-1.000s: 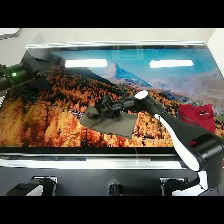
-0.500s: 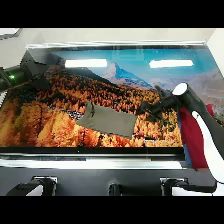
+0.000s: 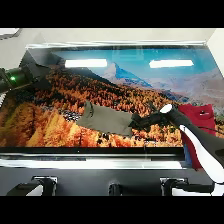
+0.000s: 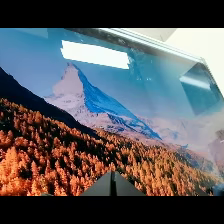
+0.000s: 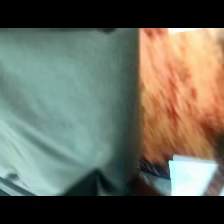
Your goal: Fold the shirts.
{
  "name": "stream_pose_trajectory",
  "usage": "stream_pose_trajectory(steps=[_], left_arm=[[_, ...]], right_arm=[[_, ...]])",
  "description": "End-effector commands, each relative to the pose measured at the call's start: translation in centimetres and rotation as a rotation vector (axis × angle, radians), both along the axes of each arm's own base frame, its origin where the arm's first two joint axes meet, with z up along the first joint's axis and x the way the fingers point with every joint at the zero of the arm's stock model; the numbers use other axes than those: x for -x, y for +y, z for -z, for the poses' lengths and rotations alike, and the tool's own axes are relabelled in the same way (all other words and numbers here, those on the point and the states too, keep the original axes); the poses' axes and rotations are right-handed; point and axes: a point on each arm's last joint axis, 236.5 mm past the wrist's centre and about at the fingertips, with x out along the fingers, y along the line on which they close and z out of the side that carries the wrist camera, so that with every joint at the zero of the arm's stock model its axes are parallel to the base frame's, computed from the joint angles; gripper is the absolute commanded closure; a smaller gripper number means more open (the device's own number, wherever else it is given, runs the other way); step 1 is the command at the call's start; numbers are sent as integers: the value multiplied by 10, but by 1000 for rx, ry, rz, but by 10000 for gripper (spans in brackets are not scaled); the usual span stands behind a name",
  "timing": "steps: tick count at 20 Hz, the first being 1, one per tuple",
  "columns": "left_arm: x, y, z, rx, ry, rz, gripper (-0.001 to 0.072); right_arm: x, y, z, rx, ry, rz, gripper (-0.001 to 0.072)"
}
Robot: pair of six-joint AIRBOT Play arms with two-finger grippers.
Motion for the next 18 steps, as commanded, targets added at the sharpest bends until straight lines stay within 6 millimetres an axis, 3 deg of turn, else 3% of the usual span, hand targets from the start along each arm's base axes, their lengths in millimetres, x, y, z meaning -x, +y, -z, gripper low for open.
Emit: stream_pose_trajectory(steps=[1,3,4,6,8,10,12,15,18], left_arm=[[2,-1,1,0,9,6,680],[2,-1,1,0,8,6,680],[1,-1,1,-1,8,5,680],[1,-1,1,-1,8,5,680],[1,-1,1,-1,8,5,679],[1,-1,1,-1,8,5,680],[1,-1,1,-1,8,5,680],[1,-1,1,0,8,5,679],[1,-1,1,-1,7,5,679]], right_arm=[[-27,17,-28,-103,-128,13,672],[-46,0,-73,-138,-230,-7,672],[-60,-18,-102,-142,-290,9,675],[-81,-72,-154,-90,-384,89,675],[-87,-140,-195,27,-434,191,675],[-78,-201,-230,132,-468,270,675],[-63,-250,-259,207,-492,353,675],[-42,-304,-290,261,-508,496,675],[-22,-346,-306,286,-503,640,675]])
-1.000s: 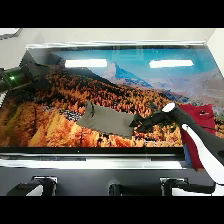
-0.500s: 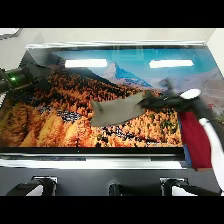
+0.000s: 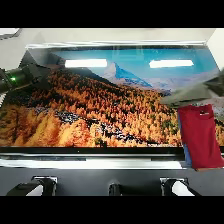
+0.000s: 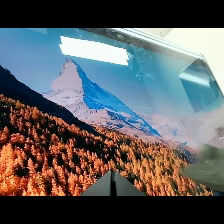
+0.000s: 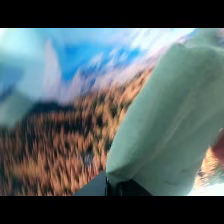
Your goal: Fold the shirts.
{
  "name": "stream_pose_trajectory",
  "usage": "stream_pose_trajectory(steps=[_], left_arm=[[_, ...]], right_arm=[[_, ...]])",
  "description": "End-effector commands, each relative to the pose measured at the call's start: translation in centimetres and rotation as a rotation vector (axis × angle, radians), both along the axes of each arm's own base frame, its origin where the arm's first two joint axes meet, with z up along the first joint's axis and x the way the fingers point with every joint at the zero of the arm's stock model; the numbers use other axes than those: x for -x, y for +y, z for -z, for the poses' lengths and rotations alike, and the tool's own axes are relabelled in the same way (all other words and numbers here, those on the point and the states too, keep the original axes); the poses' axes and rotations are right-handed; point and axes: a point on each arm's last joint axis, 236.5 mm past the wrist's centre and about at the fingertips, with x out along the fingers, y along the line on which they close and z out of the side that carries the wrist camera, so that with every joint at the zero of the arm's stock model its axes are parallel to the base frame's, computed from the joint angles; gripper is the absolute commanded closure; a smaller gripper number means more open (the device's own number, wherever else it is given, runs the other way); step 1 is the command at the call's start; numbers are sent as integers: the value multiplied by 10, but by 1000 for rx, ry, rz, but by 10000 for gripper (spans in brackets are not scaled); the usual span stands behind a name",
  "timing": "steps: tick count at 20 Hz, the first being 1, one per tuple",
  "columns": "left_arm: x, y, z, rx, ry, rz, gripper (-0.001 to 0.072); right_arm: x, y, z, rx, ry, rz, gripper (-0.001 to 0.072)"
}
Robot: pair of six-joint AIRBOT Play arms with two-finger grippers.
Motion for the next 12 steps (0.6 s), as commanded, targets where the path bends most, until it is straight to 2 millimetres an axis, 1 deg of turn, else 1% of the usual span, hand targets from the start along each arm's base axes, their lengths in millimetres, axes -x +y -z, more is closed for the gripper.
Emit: stream_pose_trajectory(steps=[1,5,7,8,10,12], left_arm=[[0,0,0,-1,-1,0,679],[0,0,0,-6,-5,3,679],[0,0,0,-6,-5,3,679],[0,0,0,-7,-5,3,679],[0,0,0,-15,-11,7,680],[0,0,0,-15,-11,7,679]], right_arm=[[34,-55,-21,-7,12,190,675],[70,-88,-28,-39,35,341,675],[89,-110,-28,-29,55,449,675],[98,-118,-23,-31,86,493,675],[123,-125,-2,-13,213,538,675],[150,-125,24,1,362,557,675]])
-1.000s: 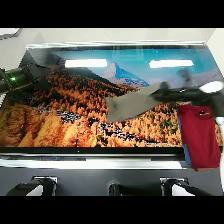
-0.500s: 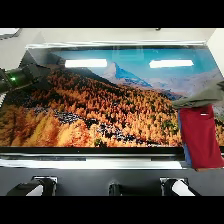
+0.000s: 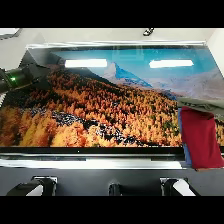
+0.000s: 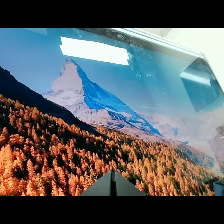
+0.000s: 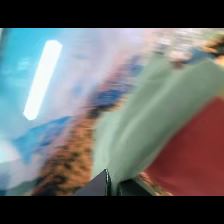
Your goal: Fold the shirts.
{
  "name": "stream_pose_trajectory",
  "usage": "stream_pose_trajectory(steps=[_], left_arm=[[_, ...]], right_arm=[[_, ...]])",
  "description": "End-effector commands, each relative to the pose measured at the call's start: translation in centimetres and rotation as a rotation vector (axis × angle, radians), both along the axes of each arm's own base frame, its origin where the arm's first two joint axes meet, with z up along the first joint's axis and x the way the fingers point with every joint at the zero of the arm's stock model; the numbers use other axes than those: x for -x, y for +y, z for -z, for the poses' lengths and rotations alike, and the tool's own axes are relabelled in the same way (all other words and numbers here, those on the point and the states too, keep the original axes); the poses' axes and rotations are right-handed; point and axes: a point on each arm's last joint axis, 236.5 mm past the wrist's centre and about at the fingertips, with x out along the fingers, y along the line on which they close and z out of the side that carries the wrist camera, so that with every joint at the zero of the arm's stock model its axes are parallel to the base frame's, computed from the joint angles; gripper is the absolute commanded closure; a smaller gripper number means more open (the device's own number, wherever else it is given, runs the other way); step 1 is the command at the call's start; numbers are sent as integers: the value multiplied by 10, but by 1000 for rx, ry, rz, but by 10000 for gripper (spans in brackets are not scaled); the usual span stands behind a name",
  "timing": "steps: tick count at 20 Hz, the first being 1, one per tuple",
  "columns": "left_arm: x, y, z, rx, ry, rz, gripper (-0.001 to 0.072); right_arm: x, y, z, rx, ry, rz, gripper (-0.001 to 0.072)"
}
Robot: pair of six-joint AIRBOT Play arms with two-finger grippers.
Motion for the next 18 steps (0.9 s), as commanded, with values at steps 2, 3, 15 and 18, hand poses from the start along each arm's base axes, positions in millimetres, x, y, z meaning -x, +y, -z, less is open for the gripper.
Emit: stream_pose_trajectory(steps=[2,3,15,18], left_arm=[[0,0,0,-4,-4,2,679],[0,0,0,-4,-3,2,679],[0,0,0,-4,-3,3,679],[0,0,0,-4,-3,2,679]], right_arm=[[76,-6,59,-54,349,104,675],[93,-2,77,-66,421,114,675],[167,53,223,-170,667,123,674],[159,39,219,-110,629,125,162]])
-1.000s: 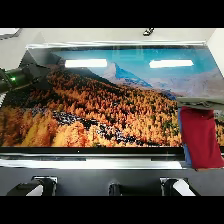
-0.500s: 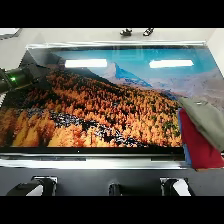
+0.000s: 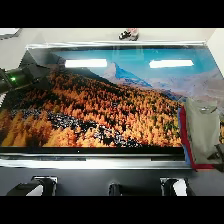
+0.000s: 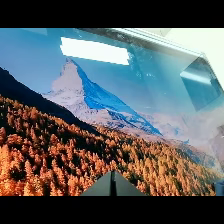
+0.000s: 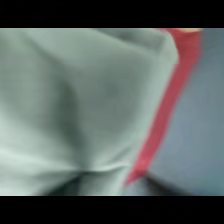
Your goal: Fold the shirts.
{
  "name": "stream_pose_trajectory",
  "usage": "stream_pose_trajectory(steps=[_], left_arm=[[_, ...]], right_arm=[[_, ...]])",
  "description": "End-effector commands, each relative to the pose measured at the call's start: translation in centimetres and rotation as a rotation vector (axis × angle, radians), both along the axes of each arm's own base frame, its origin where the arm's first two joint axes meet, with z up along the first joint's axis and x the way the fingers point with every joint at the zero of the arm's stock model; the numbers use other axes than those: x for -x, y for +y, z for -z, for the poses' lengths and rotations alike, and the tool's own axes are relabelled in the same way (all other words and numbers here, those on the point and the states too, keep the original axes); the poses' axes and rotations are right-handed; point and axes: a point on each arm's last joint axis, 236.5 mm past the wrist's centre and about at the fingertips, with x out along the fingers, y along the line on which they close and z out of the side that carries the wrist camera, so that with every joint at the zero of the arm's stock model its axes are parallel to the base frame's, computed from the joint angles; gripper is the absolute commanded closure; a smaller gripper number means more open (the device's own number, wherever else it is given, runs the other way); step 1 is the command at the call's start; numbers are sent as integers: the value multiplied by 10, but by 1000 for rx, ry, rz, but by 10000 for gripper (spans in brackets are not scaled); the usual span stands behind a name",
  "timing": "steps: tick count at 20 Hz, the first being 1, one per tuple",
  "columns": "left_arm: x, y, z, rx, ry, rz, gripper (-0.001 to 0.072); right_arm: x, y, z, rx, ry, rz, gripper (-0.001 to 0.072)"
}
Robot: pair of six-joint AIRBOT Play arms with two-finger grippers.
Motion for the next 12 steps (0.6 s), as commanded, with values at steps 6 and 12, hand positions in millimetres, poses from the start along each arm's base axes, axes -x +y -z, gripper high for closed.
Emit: stream_pose_trajectory(steps=[6,12], left_arm=[[-13,26,-80,-130,-232,-92,683],[-58,111,-16,-735,32,-354,675]], right_arm=[[-105,-138,-224,816,-464,-200,125],[-283,72,-291,704,-918,-772,182]])
